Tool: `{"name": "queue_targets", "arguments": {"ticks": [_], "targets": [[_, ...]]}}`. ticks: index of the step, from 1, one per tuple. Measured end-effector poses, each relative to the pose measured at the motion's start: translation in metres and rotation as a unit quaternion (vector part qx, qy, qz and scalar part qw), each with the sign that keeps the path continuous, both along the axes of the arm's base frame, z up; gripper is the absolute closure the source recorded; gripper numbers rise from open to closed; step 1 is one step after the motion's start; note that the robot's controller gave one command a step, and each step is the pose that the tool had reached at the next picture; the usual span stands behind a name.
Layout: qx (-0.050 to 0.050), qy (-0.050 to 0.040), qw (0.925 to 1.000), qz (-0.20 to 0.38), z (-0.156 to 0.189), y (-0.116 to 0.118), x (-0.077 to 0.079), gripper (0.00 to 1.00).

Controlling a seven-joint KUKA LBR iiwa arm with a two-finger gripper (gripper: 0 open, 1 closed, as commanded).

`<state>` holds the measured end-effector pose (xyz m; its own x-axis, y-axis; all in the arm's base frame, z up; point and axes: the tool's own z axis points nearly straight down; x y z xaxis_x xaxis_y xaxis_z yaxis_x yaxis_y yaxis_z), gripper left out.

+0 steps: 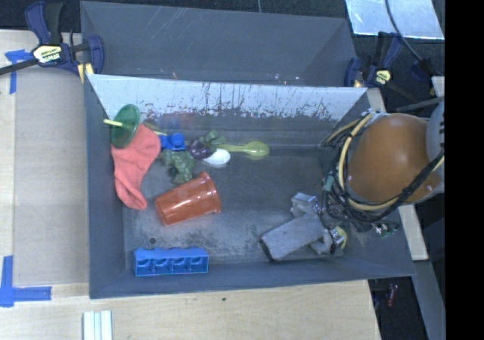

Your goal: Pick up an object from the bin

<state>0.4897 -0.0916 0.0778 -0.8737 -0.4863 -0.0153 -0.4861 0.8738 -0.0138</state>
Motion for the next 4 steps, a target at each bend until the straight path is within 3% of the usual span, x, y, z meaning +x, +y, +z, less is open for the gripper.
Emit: {"name": "queue_targets", "arguments": {"ticks": [4], "targets": [[0.000,-0.0001,1.0000,0.000,-0.0001,0.0000,0.0000,1.00]]}}
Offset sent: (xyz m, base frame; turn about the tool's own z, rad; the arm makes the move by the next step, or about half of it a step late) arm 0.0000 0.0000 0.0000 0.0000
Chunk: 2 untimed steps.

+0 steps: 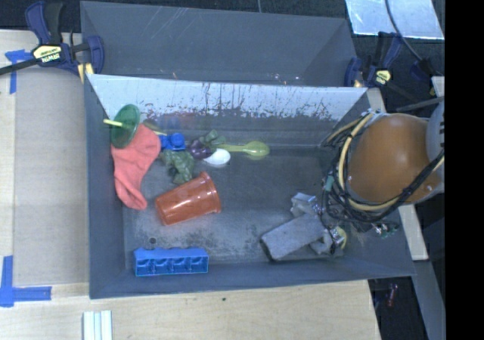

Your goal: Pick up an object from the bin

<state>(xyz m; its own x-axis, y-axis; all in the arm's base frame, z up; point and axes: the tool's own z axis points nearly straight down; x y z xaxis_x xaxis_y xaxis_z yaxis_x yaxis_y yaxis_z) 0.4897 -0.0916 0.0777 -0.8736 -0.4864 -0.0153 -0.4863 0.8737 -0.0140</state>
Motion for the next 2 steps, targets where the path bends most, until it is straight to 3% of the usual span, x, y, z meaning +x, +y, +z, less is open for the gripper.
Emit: {"name": "queue_targets", "arguments": {"ticks": [2], "targets": [[0.000,0.0000,1.0000,0.000,0.0000,0.0000,0.0000,1.00]]}}
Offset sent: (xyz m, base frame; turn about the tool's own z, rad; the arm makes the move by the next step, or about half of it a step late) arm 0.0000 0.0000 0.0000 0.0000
